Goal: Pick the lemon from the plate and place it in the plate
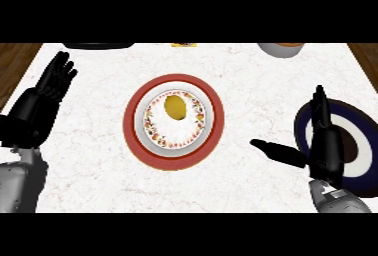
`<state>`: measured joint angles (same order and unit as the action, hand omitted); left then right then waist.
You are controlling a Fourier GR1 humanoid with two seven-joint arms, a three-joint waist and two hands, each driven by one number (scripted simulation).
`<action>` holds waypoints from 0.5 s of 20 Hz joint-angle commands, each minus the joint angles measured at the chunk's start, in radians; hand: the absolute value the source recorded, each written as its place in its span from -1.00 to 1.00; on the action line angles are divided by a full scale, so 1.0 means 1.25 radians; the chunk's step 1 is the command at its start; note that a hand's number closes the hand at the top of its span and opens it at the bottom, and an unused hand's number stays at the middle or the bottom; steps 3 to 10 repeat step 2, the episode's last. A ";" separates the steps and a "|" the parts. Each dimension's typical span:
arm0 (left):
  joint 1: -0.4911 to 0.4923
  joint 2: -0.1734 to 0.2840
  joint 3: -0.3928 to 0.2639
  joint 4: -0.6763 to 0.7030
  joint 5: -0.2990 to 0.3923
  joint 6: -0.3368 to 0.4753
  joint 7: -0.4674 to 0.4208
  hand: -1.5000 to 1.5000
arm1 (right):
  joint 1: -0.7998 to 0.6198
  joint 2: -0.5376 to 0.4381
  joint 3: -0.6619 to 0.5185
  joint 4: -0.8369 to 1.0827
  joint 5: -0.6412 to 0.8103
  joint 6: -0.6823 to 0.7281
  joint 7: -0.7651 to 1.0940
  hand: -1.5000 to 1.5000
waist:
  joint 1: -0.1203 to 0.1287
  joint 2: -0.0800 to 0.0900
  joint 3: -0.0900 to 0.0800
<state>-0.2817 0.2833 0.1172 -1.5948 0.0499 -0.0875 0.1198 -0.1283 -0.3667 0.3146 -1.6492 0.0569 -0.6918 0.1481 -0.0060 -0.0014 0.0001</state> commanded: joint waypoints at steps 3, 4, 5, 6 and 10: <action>0.035 -0.011 0.006 -0.001 -0.006 -0.009 -0.030 0.00 | 0.098 -0.033 -0.060 -0.029 0.007 0.040 -0.084 -1.00 | 0.001 0.001 0.000; 0.035 -0.011 0.006 -0.001 -0.006 -0.009 -0.030 0.00 | 0.098 -0.033 -0.060 -0.029 0.007 0.040 -0.084 -1.00 | 0.001 0.001 0.000; 0.035 -0.011 0.006 -0.001 -0.006 -0.009 -0.030 0.00 | 0.098 -0.033 -0.060 -0.029 0.007 0.040 -0.084 -1.00 | 0.001 0.001 0.000; 0.035 -0.011 0.006 -0.001 -0.006 -0.009 -0.030 0.00 | 0.098 -0.033 -0.060 -0.029 0.007 0.040 -0.084 -1.00 | 0.001 0.001 0.000; 0.035 -0.011 0.006 -0.001 -0.006 -0.009 -0.030 0.00 | 0.098 -0.033 -0.060 -0.029 0.007 0.040 -0.084 -1.00 | 0.001 0.001 0.000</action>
